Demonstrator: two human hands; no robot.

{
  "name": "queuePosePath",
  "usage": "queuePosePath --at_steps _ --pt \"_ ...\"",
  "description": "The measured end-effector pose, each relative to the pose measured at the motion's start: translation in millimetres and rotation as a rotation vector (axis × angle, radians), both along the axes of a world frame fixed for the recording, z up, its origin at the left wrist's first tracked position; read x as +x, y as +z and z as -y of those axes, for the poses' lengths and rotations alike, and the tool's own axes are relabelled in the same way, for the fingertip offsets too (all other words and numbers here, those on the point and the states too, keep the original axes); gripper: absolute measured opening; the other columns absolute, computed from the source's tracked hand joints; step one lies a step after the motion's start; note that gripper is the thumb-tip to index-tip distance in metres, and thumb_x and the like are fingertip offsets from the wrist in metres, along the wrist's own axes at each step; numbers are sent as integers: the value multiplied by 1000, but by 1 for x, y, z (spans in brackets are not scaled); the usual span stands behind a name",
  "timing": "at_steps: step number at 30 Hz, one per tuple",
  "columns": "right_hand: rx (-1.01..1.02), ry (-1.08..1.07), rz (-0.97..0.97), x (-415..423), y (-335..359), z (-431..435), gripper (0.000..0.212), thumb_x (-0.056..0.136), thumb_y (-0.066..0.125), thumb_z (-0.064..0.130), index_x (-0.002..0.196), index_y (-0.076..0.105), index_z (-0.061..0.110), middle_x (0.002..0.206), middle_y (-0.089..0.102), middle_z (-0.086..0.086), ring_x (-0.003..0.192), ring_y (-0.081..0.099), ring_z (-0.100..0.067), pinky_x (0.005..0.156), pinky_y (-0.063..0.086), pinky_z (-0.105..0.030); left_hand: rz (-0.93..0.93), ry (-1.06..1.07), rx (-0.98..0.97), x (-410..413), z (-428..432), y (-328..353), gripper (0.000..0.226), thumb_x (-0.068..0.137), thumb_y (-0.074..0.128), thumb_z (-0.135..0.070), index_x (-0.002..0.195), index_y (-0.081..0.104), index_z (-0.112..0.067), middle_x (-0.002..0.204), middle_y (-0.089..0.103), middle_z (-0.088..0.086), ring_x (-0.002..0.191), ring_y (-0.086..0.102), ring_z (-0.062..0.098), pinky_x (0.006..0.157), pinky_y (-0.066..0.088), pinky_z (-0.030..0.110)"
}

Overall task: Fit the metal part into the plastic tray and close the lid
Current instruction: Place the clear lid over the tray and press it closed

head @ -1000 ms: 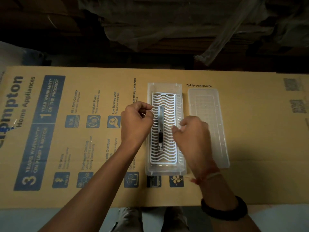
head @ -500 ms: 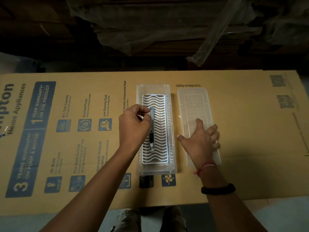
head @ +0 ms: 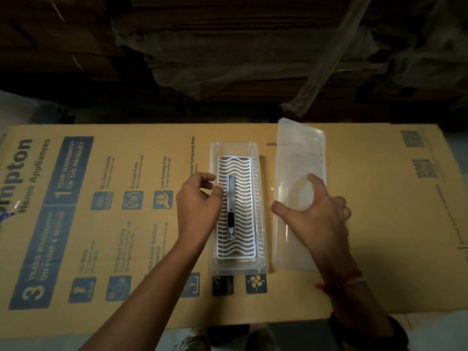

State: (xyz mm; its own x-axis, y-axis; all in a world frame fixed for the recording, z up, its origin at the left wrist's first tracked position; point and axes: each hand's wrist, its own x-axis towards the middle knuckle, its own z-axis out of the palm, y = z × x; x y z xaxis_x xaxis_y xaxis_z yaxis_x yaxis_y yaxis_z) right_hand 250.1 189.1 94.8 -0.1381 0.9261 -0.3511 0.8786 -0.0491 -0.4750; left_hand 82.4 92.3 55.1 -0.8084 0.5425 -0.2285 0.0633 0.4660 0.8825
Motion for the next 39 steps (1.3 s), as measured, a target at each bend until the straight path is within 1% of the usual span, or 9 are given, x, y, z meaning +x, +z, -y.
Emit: queuePosePath --at_steps 4,8,11,16,20,28,32,36,39 --pt "-7 117 5 -28 9 36 100 55 67 75 140 23 47 125 40 -12 120 36 -35 95 44 -51 136 61 -47 -5 5 0 27 91 62 -34 109 64 -15 100 67 1 89 62 15 77 49 35" --pt "2 162 61 -55 -6 59 99 59 63 75 143 18 45 124 37 -13 116 33 -33 87 36 -45 255 61 -65 -10 11 -1 41 88 59 -48 87 67 -8 83 70 10 82 68 28 79 55 48" --pt "-8 171 92 -69 -20 71 100 60 61 76 143 17 44 123 34 -14 113 31 -33 83 33 -44 317 63 -66 -10 16 -5 61 74 61 -59 81 66 1 86 71 22 83 70 40 83 57 58" --pt "29 176 133 -82 -35 80 98 60 56 78 143 19 42 119 34 -15 108 32 -34 83 34 -48 304 89 -15 -7 21 -13 43 84 69 -39 75 67 3 78 67 27 66 63 26 75 57 53" --pt "71 177 171 -86 -43 81 98 62 55 78 145 18 40 120 34 -15 106 31 -34 81 33 -47 316 90 -11 -9 22 -24 28 83 74 -23 57 67 -17 66 70 -1 71 68 18 73 55 40" --pt "113 226 218 -84 -51 80 100 65 58 74 148 13 39 124 33 -14 110 32 -33 86 35 -49 307 97 -58 -11 19 -36 19 84 73 -18 68 68 -10 73 71 10 69 68 22 71 58 40" --pt "-25 191 -64 -65 -47 74 100 73 66 61 150 4 42 142 32 -11 130 31 -30 102 37 -46 294 95 -52 -11 19 -37 22 87 71 -22 71 66 -7 80 73 19 68 65 22 74 57 43" --pt "-249 -67 -467 -20 -39 73 67 82 72 33 140 39 27 126 60 2 104 62 -14 84 53 -32 307 64 -54 -3 32 -35 30 88 68 -32 67 61 -12 77 71 19 69 63 30 75 56 47" --pt "-343 -96 -402 13 -43 79 30 83 72 27 110 63 16 104 72 -3 86 68 -12 72 56 -32 377 25 -46 7 52 -30 29 88 68 -35 68 60 -15 74 67 13 68 60 24 71 50 42"
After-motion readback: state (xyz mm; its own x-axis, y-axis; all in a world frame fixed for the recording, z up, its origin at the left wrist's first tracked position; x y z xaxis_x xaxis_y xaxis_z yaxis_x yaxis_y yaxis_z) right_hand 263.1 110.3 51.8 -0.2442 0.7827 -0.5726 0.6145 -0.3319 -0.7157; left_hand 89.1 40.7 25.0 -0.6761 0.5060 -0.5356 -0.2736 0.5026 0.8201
